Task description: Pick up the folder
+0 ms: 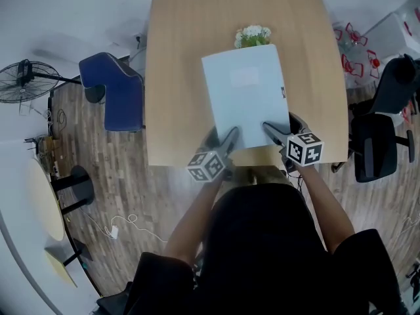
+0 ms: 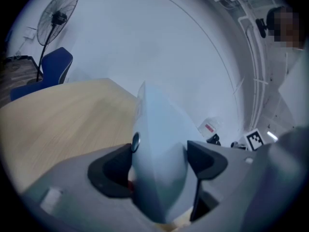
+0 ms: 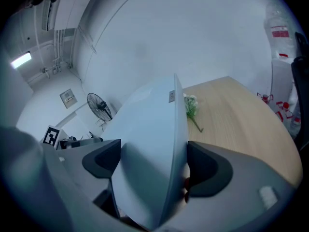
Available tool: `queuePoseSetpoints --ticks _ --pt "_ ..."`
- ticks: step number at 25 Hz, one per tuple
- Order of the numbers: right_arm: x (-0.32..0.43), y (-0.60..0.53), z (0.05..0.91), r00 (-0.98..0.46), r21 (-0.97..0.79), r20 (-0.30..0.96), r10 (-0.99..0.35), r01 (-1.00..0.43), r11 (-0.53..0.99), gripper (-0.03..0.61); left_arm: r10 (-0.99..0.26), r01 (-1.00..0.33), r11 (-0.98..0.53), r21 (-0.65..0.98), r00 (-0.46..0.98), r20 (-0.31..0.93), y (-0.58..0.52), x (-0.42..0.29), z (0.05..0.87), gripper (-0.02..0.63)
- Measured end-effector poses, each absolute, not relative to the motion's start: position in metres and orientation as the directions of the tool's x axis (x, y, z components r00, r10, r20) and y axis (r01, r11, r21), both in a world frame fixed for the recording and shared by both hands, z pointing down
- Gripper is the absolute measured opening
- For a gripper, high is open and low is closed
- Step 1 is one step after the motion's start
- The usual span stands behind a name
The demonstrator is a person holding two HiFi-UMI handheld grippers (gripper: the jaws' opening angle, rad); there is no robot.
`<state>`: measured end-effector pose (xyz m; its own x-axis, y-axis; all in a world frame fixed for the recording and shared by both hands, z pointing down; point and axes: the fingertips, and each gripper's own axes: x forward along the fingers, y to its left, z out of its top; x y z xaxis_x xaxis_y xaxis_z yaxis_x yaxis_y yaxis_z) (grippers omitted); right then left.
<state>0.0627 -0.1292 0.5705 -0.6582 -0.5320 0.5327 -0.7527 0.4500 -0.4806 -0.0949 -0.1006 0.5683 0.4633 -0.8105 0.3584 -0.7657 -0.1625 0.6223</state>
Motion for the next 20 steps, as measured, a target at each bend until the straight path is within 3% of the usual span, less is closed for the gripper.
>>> queuePoseSetpoints --ticks 20 --pt "0.063 -0.159 0.418 -0.640 -0.364 0.274 -0.718 -0.760 0.539 0.423 -0.889 -0.820 -0.368 0.440 0.448 0.092 -0.139 -0.097 0.410 0.364"
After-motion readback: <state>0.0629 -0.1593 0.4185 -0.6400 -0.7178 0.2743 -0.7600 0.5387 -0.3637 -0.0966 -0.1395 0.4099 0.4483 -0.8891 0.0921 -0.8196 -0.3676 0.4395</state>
